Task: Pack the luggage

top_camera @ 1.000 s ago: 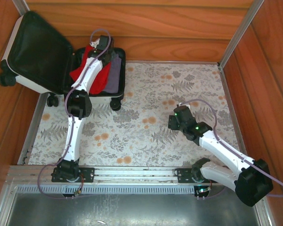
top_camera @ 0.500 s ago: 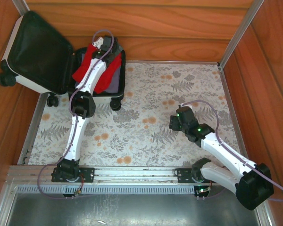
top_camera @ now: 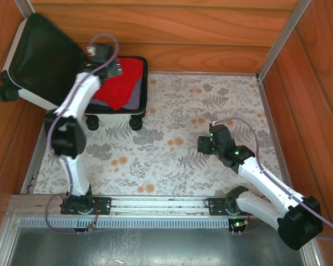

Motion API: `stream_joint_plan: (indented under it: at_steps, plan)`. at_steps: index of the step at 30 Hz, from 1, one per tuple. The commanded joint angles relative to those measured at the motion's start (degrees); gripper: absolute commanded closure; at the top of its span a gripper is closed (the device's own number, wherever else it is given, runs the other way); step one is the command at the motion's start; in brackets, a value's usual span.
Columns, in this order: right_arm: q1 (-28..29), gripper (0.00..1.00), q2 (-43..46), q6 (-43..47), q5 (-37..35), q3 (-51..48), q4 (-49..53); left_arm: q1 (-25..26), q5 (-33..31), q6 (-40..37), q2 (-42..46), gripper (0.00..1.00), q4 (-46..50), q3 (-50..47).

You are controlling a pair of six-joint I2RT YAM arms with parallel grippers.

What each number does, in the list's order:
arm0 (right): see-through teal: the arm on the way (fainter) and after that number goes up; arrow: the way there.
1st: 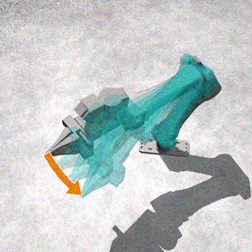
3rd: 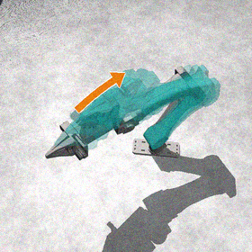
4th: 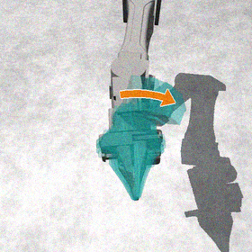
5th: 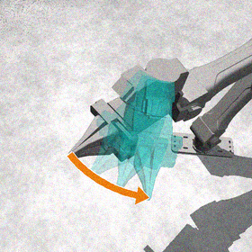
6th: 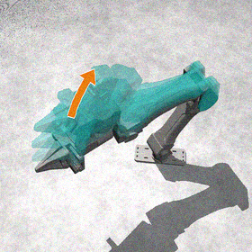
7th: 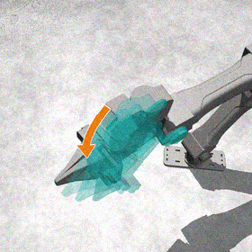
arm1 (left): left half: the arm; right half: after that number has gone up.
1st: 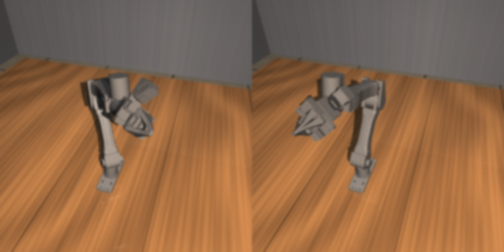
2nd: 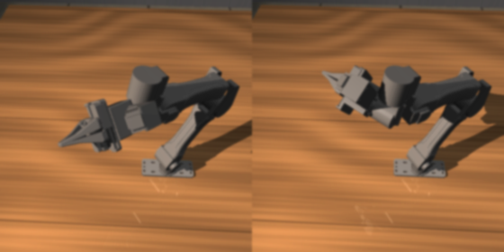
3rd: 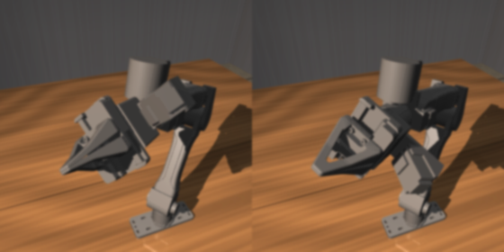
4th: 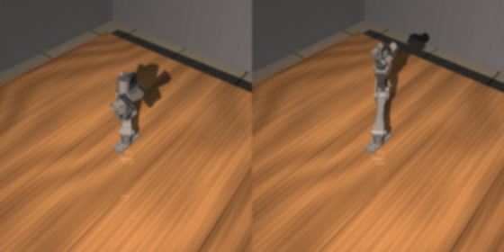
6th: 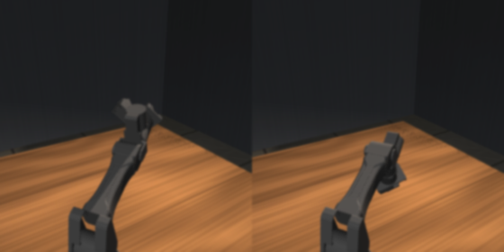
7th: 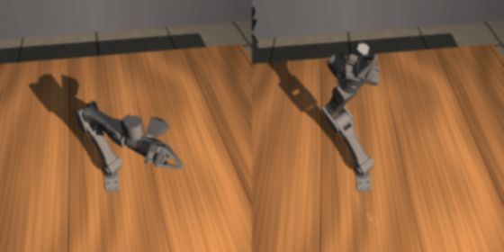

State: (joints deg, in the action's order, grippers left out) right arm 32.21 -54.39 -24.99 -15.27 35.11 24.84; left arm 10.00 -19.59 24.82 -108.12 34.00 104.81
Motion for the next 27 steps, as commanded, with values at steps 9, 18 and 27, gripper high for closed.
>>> stream_joint_plan:
  at_steps: [9, 18, 27]
  plan:
    - [-0.29, 0.19, -5.81, -0.14, 8.54, 3.7, -4.69, -15.27, 13.58, 8.6, 6.51, 0.15, 3.18, -19.31]
    - [-0.22, 0.19, -2.66, -0.57, 6.31, 2.77, -1.9, -11.2, 17.35, 10.06, -0.55, 0.2, 2.93, -14.57]
    - [-0.23, 0.19, -2.43, -0.5, 5.65, 3.12, -0.63, -10.44, 17.9, 18.13, -2.36, 0.32, -3.46, -13.97]
